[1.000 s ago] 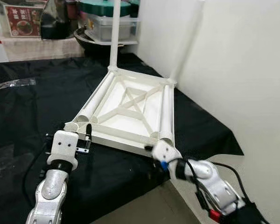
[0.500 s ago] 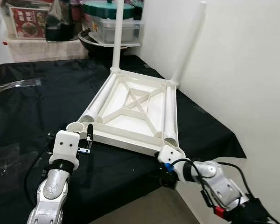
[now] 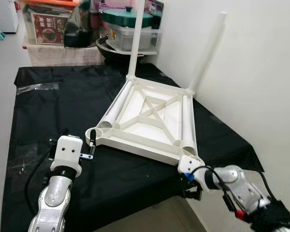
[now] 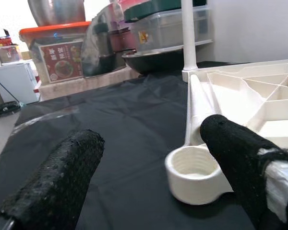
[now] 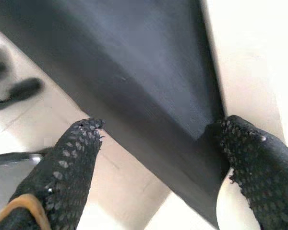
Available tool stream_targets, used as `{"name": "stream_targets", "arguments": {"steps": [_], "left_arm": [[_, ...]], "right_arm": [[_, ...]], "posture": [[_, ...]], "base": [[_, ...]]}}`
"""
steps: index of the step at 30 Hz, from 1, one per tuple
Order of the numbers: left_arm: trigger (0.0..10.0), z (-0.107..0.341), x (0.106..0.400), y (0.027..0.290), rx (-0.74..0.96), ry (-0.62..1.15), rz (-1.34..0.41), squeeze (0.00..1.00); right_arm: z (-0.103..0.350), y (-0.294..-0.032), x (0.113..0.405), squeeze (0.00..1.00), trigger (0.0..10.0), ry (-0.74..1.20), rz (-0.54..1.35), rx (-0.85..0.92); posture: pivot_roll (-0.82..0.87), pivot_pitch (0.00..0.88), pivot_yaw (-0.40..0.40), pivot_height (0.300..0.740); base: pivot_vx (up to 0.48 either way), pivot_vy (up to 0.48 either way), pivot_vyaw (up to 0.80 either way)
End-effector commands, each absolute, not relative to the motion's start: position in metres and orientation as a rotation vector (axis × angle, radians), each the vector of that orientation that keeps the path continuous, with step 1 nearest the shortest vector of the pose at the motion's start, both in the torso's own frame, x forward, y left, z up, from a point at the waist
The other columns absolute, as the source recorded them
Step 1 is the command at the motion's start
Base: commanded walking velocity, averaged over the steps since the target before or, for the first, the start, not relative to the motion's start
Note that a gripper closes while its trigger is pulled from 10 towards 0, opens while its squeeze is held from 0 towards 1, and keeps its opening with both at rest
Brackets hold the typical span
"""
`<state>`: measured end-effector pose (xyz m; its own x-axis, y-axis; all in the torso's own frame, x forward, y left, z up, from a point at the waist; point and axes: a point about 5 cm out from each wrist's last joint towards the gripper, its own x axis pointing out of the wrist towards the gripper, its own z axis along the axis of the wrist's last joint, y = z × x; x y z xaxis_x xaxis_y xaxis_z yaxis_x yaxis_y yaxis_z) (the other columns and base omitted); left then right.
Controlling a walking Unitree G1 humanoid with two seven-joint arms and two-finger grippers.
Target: Building children table
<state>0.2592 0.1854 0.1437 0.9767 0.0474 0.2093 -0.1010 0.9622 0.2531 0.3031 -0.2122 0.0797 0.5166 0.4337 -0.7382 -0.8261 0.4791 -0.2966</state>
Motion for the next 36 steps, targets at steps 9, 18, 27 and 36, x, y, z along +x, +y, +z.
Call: {"name": "stream_targets", "arguments": {"steps": [9,18,27,36], "left_arm": [[10.0,0.136,0.256,0.188,0.285,-0.163,0.08,0.0],[10.0,0.137,0.26,0.182,0.284,-0.167,0.059,0.0],[10.0,0.14,0.259,0.184,0.277,-0.182,0.048,0.0],[10.0,0.142,0.26,0.18,0.267,-0.194,0.034,0.0]], "right_arm": [[0.08,-0.306,0.305,0.0,10.0,0.856,0.36,-0.784],[0.089,-0.284,0.323,0.0,10.0,0.692,0.378,-0.729],[0.156,-0.198,0.339,0.0,10.0,0.212,0.775,-0.481],[0.196,-0.154,0.337,0.0,10.0,-0.059,0.844,-0.409]], "posture": [[0.07,0.0,-0.162,0.74],[0.07,0.0,-0.146,0.74],[0.07,0.0,-0.14,0.74],[0.08,0.0,-0.144,0.74]], "base": [[0.0,0.0,0.0],[0.0,0.0,0.0],[0.0,0.0,0.0],[0.0,0.0,0.0]]}}
